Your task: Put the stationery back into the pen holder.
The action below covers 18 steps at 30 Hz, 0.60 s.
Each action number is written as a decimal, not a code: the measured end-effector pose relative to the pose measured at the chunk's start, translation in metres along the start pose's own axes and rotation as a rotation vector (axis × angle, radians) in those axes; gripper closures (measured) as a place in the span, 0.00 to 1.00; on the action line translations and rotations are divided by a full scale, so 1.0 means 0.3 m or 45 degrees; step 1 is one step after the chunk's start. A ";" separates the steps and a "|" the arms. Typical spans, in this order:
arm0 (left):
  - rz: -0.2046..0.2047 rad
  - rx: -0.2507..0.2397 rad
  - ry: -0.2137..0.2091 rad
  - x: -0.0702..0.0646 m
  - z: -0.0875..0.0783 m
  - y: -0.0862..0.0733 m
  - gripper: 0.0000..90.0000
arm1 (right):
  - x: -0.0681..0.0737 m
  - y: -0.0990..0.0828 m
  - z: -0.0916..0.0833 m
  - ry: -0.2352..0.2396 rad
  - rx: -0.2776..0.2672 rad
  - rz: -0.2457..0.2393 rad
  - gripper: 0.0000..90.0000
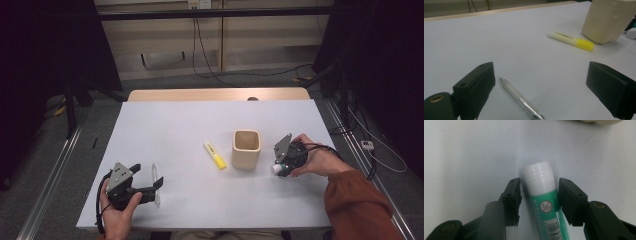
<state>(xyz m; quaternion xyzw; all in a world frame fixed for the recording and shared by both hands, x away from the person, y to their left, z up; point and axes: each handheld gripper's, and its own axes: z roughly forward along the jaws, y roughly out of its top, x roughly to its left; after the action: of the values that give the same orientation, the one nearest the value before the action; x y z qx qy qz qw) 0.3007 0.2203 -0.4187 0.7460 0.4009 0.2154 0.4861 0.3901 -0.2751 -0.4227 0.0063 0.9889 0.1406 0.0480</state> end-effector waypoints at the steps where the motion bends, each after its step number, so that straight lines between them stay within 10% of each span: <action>1: 0.000 0.000 -0.001 0.000 0.000 0.000 0.09 | 0.000 0.000 0.000 0.003 0.000 -0.001 0.62; 18: -0.002 -0.002 0.000 0.001 -0.002 0.000 0.10 | 0.005 -0.017 -0.024 0.013 -0.095 0.129 0.73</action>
<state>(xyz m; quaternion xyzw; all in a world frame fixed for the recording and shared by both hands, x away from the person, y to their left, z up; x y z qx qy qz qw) 0.3005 0.2208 -0.4184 0.7453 0.4014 0.2152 0.4869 0.3880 -0.2820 -0.4174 0.0539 0.9816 0.1798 0.0361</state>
